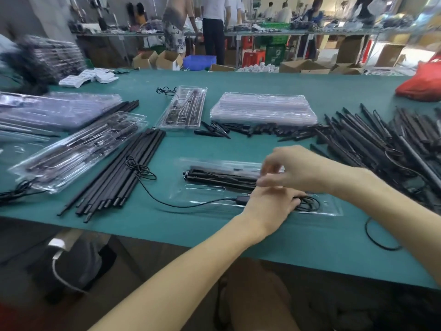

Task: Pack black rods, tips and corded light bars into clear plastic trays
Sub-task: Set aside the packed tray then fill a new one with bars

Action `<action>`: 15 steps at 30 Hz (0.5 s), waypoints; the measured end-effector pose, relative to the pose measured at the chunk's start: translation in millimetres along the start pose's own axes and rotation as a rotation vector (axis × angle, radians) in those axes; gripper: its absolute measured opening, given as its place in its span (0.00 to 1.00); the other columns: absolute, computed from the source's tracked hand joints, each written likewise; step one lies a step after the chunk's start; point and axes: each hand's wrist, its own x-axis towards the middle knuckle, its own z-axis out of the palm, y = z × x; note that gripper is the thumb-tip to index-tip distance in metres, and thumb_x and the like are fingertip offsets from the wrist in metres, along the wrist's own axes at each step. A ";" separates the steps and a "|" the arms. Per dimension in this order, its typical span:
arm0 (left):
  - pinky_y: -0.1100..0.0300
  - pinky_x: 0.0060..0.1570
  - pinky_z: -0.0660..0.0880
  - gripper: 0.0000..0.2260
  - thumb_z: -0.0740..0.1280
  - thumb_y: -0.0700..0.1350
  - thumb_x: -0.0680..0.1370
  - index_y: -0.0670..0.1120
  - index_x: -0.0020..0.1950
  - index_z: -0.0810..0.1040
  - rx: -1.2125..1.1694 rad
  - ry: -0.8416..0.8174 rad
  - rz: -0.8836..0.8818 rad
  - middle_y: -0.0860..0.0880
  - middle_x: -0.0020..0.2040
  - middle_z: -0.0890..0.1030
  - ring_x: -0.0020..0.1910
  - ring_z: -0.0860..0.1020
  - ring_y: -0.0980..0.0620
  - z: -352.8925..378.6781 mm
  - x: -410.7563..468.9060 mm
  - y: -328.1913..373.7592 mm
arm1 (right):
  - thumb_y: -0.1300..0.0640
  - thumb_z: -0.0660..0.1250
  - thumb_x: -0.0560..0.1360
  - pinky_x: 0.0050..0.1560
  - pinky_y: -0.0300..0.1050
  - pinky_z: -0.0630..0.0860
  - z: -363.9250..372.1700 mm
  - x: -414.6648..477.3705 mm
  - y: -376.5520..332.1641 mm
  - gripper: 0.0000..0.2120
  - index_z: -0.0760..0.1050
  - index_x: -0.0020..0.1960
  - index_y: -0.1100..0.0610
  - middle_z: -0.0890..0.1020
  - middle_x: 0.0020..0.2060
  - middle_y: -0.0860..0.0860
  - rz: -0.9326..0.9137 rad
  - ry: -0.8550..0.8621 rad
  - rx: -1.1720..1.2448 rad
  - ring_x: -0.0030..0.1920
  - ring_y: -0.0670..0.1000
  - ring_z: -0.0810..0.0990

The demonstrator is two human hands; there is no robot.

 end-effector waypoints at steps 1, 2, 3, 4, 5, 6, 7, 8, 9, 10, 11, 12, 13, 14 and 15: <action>0.49 0.68 0.66 0.16 0.60 0.47 0.85 0.45 0.70 0.76 0.041 0.014 -0.017 0.40 0.69 0.74 0.70 0.68 0.41 1.7 -1.1 4.0 | 0.39 0.71 0.74 0.52 0.46 0.75 4.7 -3.6 3.0 0.15 0.83 0.50 0.49 0.80 0.46 0.46 0.000 -0.012 0.028 0.49 0.47 0.79; 0.49 0.68 0.66 0.16 0.61 0.47 0.85 0.41 0.70 0.75 0.072 0.038 -0.038 0.38 0.71 0.72 0.71 0.68 0.39 3.0 -2.6 7.6 | 0.38 0.70 0.74 0.54 0.46 0.75 7.6 -6.7 6.5 0.16 0.84 0.51 0.48 0.80 0.47 0.46 0.004 -0.007 0.064 0.50 0.46 0.78; 0.49 0.69 0.66 0.18 0.61 0.47 0.84 0.39 0.70 0.73 0.094 0.073 -0.058 0.37 0.72 0.71 0.72 0.67 0.39 4.1 -4.0 10.5 | 0.37 0.68 0.74 0.55 0.46 0.75 8.8 -9.2 9.9 0.17 0.84 0.52 0.48 0.80 0.48 0.45 0.013 0.005 0.106 0.51 0.46 0.79; 0.51 0.71 0.64 0.19 0.62 0.48 0.84 0.38 0.71 0.71 0.112 0.116 -0.065 0.38 0.73 0.70 0.73 0.66 0.40 5.2 -5.4 12.2 | 0.36 0.67 0.74 0.56 0.46 0.75 8.7 -11.4 13.4 0.18 0.84 0.52 0.48 0.80 0.49 0.44 0.024 0.017 0.148 0.52 0.45 0.79; 0.52 0.73 0.62 0.20 0.63 0.48 0.83 0.38 0.72 0.70 0.129 0.161 -0.058 0.39 0.73 0.71 0.74 0.66 0.42 6.7 -6.2 12.6 | 0.36 0.66 0.74 0.56 0.45 0.75 8.5 -13.3 16.7 0.19 0.84 0.52 0.48 0.81 0.50 0.43 0.037 0.027 0.180 0.52 0.45 0.79; 0.54 0.73 0.61 0.19 0.63 0.47 0.83 0.39 0.71 0.71 0.146 0.199 -0.045 0.41 0.71 0.74 0.73 0.68 0.44 8.5 -6.6 12.6 | 0.37 0.65 0.75 0.57 0.45 0.75 8.4 -14.9 20.5 0.19 0.84 0.53 0.49 0.82 0.50 0.43 0.053 0.037 0.202 0.53 0.45 0.80; 0.55 0.71 0.61 0.16 0.63 0.47 0.83 0.41 0.68 0.74 0.158 0.226 -0.037 0.42 0.67 0.78 0.69 0.72 0.45 10.3 -7.2 12.7 | 0.39 0.66 0.77 0.58 0.46 0.75 9.2 -17.0 24.6 0.17 0.84 0.53 0.50 0.83 0.50 0.44 0.067 0.048 0.228 0.53 0.46 0.80; 0.56 0.69 0.62 0.13 0.61 0.47 0.84 0.42 0.64 0.77 0.164 0.240 -0.037 0.43 0.62 0.81 0.65 0.74 0.45 12.2 -8.5 11.6 | 0.41 0.67 0.78 0.58 0.48 0.76 10.8 -19.1 28.6 0.15 0.84 0.53 0.50 0.84 0.50 0.44 0.079 0.055 0.273 0.53 0.46 0.81; 0.55 0.67 0.64 0.12 0.60 0.47 0.84 0.42 0.59 0.79 0.148 0.253 -0.042 0.44 0.58 0.82 0.63 0.76 0.45 13.2 -10.4 10.0 | 0.44 0.68 0.78 0.59 0.50 0.76 13.1 -21.9 32.1 0.12 0.84 0.53 0.50 0.85 0.49 0.44 0.088 0.059 0.338 0.53 0.46 0.82; 0.54 0.66 0.65 0.12 0.60 0.47 0.84 0.42 0.58 0.80 0.117 0.253 -0.035 0.44 0.57 0.83 0.61 0.76 0.44 13.5 -12.6 8.1 | 0.46 0.69 0.78 0.61 0.51 0.76 15.8 -24.8 35.0 0.09 0.85 0.53 0.49 0.85 0.50 0.44 0.095 0.062 0.409 0.53 0.46 0.82; 0.53 0.66 0.66 0.13 0.60 0.47 0.85 0.42 0.58 0.80 0.085 0.244 -0.008 0.43 0.58 0.83 0.62 0.76 0.43 14.0 -15.7 5.2 | 0.48 0.70 0.78 0.62 0.51 0.76 19.5 -27.4 37.5 0.07 0.85 0.52 0.49 0.85 0.50 0.44 0.098 0.067 0.466 0.54 0.45 0.82; 0.53 0.66 0.66 0.13 0.59 0.47 0.85 0.43 0.61 0.80 0.082 0.232 0.030 0.44 0.59 0.82 0.62 0.75 0.43 14.1 -19.5 2.2 | 0.51 0.71 0.77 0.64 0.51 0.75 24.0 -29.4 39.6 0.06 0.85 0.52 0.48 0.85 0.51 0.43 0.095 0.075 0.497 0.55 0.44 0.82; 0.53 0.68 0.65 0.14 0.58 0.48 0.85 0.44 0.64 0.79 0.120 0.212 0.069 0.45 0.62 0.81 0.64 0.75 0.44 14.2 -23.9 -0.6 | 0.53 0.72 0.77 0.65 0.50 0.74 29.2 -30.3 41.1 0.05 0.85 0.51 0.49 0.85 0.52 0.42 0.086 0.087 0.510 0.56 0.43 0.82; 0.53 0.70 0.64 0.15 0.57 0.49 0.86 0.46 0.68 0.77 0.173 0.187 0.102 0.46 0.64 0.80 0.66 0.73 0.45 15.5 -27.5 -4.1 | 0.55 0.73 0.76 0.65 0.48 0.74 34.8 -30.9 42.1 0.05 0.86 0.51 0.49 0.85 0.52 0.42 0.073 0.103 0.517 0.56 0.43 0.81; 0.53 0.72 0.61 0.16 0.55 0.50 0.86 0.46 0.70 0.74 0.212 0.163 0.121 0.46 0.67 0.78 0.69 0.72 0.45 16.8 -30.4 -7.4 | 0.56 0.73 0.76 0.64 0.48 0.73 40.4 -31.4 42.2 0.05 0.86 0.50 0.51 0.85 0.53 0.42 0.056 0.125 0.530 0.56 0.42 0.81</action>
